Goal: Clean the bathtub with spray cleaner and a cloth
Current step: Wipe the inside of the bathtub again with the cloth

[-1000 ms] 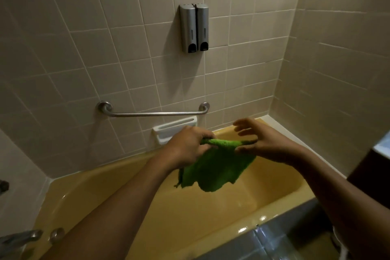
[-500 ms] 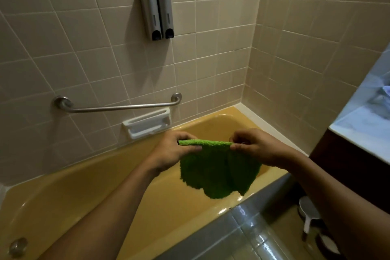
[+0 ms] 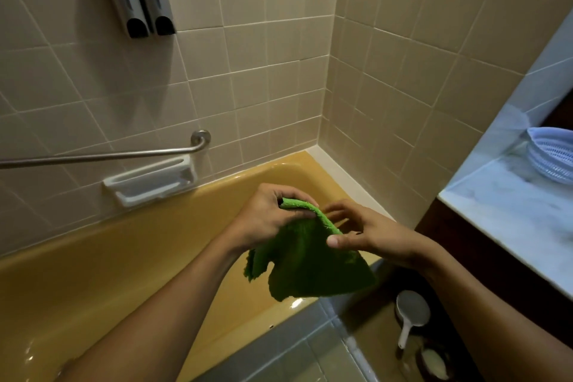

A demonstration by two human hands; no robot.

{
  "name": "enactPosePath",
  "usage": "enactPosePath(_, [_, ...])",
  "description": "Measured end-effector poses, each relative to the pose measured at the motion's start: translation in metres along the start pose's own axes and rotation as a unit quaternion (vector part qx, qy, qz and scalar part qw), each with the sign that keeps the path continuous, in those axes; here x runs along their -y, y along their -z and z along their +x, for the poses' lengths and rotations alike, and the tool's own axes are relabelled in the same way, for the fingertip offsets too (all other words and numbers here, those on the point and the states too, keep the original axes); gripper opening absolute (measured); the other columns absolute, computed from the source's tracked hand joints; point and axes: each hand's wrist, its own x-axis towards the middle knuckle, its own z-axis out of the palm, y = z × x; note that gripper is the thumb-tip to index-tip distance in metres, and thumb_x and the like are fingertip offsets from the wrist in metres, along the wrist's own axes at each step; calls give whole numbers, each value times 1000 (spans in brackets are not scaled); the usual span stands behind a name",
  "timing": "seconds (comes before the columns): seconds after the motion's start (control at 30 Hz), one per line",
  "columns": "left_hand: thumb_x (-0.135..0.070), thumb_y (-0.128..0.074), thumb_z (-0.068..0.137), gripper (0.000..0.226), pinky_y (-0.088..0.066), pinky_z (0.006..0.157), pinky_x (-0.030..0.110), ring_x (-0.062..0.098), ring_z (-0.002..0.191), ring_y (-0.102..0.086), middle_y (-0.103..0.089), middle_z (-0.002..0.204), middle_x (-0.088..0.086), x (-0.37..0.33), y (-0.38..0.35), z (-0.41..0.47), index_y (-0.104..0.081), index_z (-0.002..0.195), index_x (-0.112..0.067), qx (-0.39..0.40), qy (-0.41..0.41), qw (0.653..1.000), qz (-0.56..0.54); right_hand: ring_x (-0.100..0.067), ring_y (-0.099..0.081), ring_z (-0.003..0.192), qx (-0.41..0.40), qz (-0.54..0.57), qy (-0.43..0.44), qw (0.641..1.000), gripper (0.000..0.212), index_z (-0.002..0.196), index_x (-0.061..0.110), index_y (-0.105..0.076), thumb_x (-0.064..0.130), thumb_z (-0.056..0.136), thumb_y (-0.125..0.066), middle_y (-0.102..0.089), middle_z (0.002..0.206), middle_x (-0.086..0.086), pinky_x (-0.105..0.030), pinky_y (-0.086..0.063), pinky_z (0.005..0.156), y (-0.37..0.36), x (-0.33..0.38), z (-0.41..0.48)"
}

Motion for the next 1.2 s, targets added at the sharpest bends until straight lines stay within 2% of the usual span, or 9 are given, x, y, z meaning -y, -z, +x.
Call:
enactPosePath(0.03, [-9, -74, 91, 13, -59, 92, 36, 15, 102, -71, -77, 100, -2, -1, -8, 11, -80, 101, -14, 14, -3, 1000, 6, -9, -64, 113, -3, -28, 13, 1000, 56, 130, 39, -59, 52, 80, -80, -65, 124, 12, -30, -56, 90, 5, -6, 6])
enactPosePath(0.17, [-9, -76, 90, 14, -59, 93, 36, 11, 101, -69, -76, 100, -6, 9, -23, 52, -80, 99, -20, -1, 12, 999, 35, -10, -69, 93, -53, -87, 29, 994, 13, 107, 25, -76, 28, 98, -67, -75, 99, 4, -32, -56, 85, 21, -29, 36])
enactPosePath(0.27, [-20, -79, 88, 17, -59, 93, 42, 7, 104, -65, -73, 102, -15, 36, -16, 76, -78, 98, -35, -24, 45, 992, 111, -15, -68, 92, -54, -157, 6, 986, 17, 108, 21, -76, 26, 101, -61, -75, 98, 1, -37, -56, 87, 40, -47, 59])
enactPosePath(0.4, [-23, -78, 90, 14, -61, 84, 41, 7, 95, -65, -73, 93, -17, 74, -10, 100, -79, 93, -37, -6, 74, 983, 166, -10, -64, 93, -12, -241, -42, 970, 21, 117, 23, -74, 19, 102, -59, -71, 102, 9, -31, -51, 87, 64, -72, 99])
enactPosePath(0.47, [-22, -78, 90, 16, -61, 82, 41, 7, 93, -66, -73, 91, -18, 97, -8, 113, -79, 92, -38, -3, 81, 982, 170, -13, -64, 96, 4, -274, -71, 959, 23, 119, 22, -73, 19, 103, -57, -70, 104, 6, -33, -52, 90, 73, -85, 120])
enactPosePath(0.73, [-18, -76, 92, 19, -58, 84, 34, 4, 93, -66, -76, 96, -13, 188, -7, 160, -80, 103, -33, -39, 126, 980, 152, -17, -64, 101, 43, -253, -141, 956, 21, 115, 26, -73, 34, 102, -59, -71, 107, 4, -40, -53, 94, 103, -143, 200])
enactPosePath(0.9, [-16, -75, 92, 20, -57, 79, 35, 8, 84, -68, -75, 89, -12, 243, -23, 177, -80, 99, -34, -60, 164, 975, 139, -12, -60, 101, 81, -273, -128, 950, 25, 125, 26, -71, 24, 103, -58, -70, 111, 8, -26, -43, 85, 108, -182, 244])
enactPosePath(1.1, [-15, -75, 93, 19, -52, 73, 24, 4, 80, -68, -77, 96, -15, 317, -67, 176, -80, 104, -29, -88, 216, 965, 119, -14, -67, 94, 161, -332, -106, 923, 30, 120, 38, -71, 18, 102, -57, -74, 105, 13, -36, -53, 84, 111, -257, 286])
enactPosePath(1.2, [-14, -77, 90, 22, -54, 78, 24, -3, 85, -68, -78, 99, -14, 358, -103, 166, -81, 107, -27, -113, 245, 957, 108, -22, -66, 102, 208, -365, -77, 904, 34, 126, 35, -69, 16, 101, -55, -73, 117, 4, -36, -51, 82, 106, -301, 300])
